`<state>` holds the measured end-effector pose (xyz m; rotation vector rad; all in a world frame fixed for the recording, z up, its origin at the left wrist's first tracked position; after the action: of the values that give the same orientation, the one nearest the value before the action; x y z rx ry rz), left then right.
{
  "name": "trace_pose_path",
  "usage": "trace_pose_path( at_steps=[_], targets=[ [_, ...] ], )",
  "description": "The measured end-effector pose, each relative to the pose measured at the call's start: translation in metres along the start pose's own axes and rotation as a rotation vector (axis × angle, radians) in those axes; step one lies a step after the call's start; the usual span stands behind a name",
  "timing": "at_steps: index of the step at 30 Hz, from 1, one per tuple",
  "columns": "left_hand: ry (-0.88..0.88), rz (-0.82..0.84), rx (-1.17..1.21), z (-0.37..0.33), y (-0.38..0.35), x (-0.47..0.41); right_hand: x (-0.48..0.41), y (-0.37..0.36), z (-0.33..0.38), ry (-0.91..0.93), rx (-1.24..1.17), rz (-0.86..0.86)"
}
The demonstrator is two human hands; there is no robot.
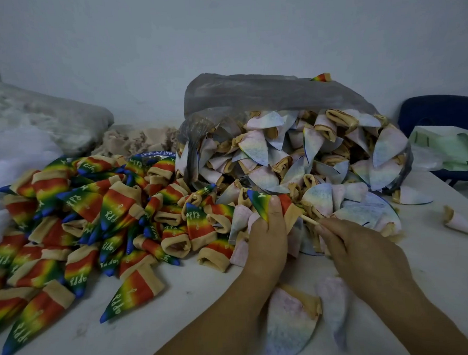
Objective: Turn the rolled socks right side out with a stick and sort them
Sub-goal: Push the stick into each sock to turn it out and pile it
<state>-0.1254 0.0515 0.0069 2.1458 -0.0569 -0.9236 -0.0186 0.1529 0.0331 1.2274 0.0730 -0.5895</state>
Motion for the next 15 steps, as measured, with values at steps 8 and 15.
trace_pose_path(
  at_steps=[8,15],
  targets=[
    [0.482,0.299,0.945,0.014,-0.017,-0.004,0.000,-0.011,-0.002,-0.050,-0.143,-0.017],
    [0.601,0.426,1.486,0.008,-0.023,-0.007,-0.002,-0.013,-0.014,-0.064,-0.110,-0.002]
  ],
)
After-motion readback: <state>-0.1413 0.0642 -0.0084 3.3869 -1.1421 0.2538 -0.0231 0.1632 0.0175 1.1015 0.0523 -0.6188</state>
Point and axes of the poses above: each hand's wrist, its own x-axis away from the middle knuckle, its own y-axis out of the back of the hand, z = x × y, the point moved 5 cm from there along -x, towards the middle knuckle, and after that the axes turned 6 degrees about z, right-handed, at the moved point
